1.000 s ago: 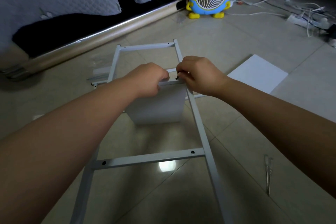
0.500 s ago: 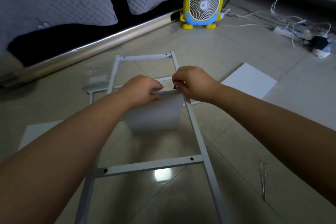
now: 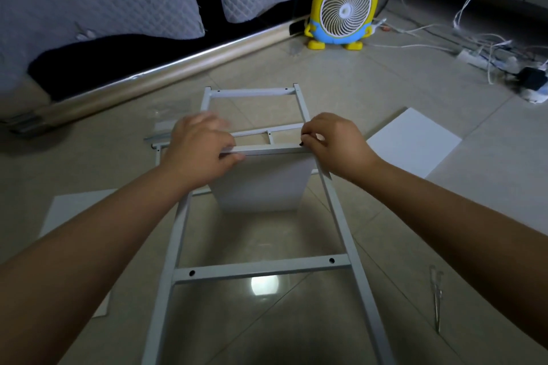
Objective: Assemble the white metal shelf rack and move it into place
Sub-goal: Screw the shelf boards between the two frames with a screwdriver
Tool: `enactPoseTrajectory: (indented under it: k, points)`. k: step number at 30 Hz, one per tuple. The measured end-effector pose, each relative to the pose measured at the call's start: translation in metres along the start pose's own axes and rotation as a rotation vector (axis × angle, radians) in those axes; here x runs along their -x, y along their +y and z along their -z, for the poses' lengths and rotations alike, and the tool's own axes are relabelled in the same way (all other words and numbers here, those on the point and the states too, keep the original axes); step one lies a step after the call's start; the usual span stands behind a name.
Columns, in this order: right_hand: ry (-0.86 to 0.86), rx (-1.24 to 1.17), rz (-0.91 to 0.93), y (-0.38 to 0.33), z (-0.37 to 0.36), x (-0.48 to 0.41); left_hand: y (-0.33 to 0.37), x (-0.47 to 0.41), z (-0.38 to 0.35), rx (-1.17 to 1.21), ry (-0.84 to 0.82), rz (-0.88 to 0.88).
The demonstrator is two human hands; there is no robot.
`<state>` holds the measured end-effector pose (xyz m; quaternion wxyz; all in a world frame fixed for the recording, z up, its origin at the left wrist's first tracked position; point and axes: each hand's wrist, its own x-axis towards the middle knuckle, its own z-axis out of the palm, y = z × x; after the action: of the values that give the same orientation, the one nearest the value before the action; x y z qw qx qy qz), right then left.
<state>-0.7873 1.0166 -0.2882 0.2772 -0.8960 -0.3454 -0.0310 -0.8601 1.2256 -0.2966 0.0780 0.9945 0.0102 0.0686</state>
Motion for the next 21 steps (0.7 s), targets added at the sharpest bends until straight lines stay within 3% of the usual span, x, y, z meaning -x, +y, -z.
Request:
enactPoseTrajectory:
  k: [1, 3, 5, 10, 16, 21]
  points:
    - [0.040, -0.043, -0.078, -0.003, -0.003, 0.003, -0.002, 0.003, -0.001, 0.210, 0.057, 0.154]
    - [0.084, -0.103, -0.270, -0.009, -0.009, 0.007, -0.003, 0.010, -0.004, 0.672, -0.005, 0.551]
    - [0.085, -0.129, -0.396, -0.013, -0.012, 0.007, -0.006, 0.015, -0.009, 0.990, -0.065, 0.734]
    - [0.058, -0.141, -0.476, -0.020, -0.011, 0.005, 0.004, 0.020, -0.004, 1.257, 0.012, 0.924]
    - [0.027, -0.149, -0.530, -0.021, -0.014, 0.006, 0.009, 0.028, -0.006, 1.199, 0.165, 0.993]
    - [0.051, -0.176, -0.575, -0.021, -0.018, 0.009, 0.011, 0.025, -0.007, 1.320, 0.182, 1.022]
